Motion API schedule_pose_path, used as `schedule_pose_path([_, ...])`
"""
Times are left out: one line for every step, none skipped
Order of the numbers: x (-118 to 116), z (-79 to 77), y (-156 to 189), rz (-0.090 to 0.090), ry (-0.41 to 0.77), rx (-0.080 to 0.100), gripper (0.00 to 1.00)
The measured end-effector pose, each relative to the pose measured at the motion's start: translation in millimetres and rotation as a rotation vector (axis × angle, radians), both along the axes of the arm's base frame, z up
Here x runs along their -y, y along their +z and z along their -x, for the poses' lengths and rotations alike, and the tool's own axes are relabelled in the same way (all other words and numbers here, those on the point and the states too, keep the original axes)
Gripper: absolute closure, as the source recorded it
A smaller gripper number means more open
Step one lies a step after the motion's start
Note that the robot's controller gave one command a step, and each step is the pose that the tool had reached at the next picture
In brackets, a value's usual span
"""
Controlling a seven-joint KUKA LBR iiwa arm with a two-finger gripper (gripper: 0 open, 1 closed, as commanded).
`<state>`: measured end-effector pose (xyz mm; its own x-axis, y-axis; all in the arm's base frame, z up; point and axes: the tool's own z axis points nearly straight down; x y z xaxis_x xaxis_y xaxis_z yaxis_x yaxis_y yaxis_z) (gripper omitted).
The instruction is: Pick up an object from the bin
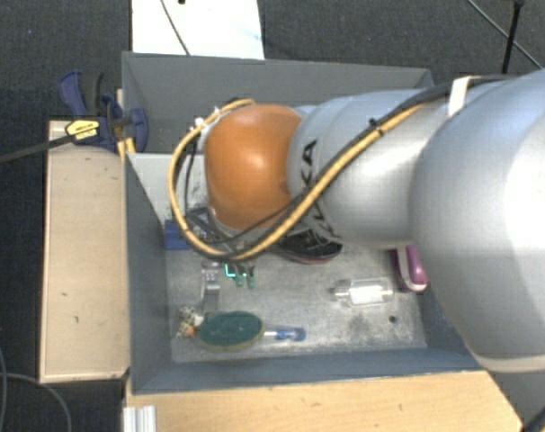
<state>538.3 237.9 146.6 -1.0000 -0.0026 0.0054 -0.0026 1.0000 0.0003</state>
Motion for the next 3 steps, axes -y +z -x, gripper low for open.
schedule_pose_path([7.4,61.1,-21.3,0.001,0.042,-0.001,0.0])
schedule_pose_path([55.9,26.4,-79.0,0.002,0.066,0.003,0.0])
schedule_pose_path([112.0,31.4,-76.5,0.001,0.123,0.004,0.0])
